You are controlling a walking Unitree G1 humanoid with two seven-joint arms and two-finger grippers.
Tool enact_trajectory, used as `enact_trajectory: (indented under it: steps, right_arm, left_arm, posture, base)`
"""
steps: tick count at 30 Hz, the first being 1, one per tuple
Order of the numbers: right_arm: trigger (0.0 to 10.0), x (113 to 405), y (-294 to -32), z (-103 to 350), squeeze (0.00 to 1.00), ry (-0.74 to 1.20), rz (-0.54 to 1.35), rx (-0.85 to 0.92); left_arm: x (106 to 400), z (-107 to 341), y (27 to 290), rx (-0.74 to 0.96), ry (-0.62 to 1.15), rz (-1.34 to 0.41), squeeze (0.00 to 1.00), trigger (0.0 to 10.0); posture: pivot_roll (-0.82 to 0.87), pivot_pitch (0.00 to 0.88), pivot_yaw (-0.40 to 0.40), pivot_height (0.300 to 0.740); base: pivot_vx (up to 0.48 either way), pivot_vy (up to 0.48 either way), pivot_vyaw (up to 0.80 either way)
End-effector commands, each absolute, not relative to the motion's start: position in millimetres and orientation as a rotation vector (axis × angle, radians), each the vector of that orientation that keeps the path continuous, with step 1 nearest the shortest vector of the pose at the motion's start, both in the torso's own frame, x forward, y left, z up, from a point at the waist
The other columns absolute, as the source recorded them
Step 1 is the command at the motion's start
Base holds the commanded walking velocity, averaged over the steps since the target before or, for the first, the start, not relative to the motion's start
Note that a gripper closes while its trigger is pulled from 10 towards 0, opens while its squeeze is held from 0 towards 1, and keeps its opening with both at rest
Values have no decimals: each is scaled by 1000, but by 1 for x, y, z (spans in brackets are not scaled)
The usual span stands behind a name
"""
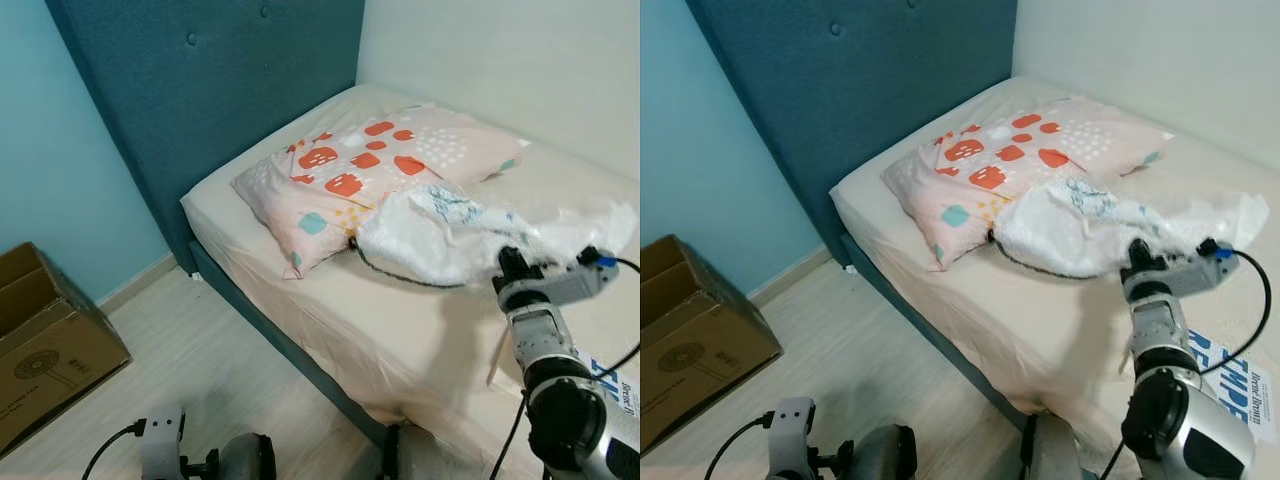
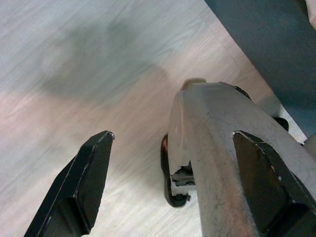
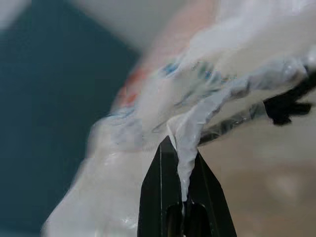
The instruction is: Clean up the room
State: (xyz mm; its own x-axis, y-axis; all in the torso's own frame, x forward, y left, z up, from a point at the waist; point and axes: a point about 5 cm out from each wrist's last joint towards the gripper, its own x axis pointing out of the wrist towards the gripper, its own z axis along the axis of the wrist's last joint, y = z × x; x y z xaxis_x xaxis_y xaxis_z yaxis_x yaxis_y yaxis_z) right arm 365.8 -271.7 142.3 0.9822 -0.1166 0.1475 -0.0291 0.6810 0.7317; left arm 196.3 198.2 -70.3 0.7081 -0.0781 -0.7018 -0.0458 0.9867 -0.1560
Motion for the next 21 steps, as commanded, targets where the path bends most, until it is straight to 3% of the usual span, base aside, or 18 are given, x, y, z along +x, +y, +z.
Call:
enact_trajectory:
  steps: [1,3,5,6,7,14,21]
  right_arm:
    - [0,370,-247,147,0,-207,153,772]
    - [0,370,-247,147,0,-207,153,772]
    - [0,360,-192,127,0,-141,437,681]
    - [0,360,-192,127,0,-141,437,681]
    - [0,351,-176,108,0,-64,474,657]
    - [0,319,-158,50,0,133,493,651]
    - [0,313,-160,45,0,177,504,656]
  left_arm:
    - [186,-78,190,-197,850,-14,0,10000]
    - [186,-78,190,-197,850,-14,0,10000]
    - [207,-70,182,-204,822,-23,0,10000]
    - [207,-70,182,-204,822,-23,0,10000]
    - [215,-66,177,-205,813,-30,0,10000]
    - [234,-56,165,-210,787,-50,0,10000]
    - [235,-56,161,-212,791,-52,0,10000]
  posture:
    - [141,160,-17,615]
    - [141,160,-17,615]
    - [87,89,-18,615]
    - [87,89,-18,615]
    - [77,72,-17,615]
    - [56,7,-22,635]
    - [60,0,-41,660]
  base:
    - [0,0,0]
    - [0,0,0]
    - [0,0,0]
    - [0,0,0]
    - [0,0,0]
    - [0,0,0]
    - [0,0,0]
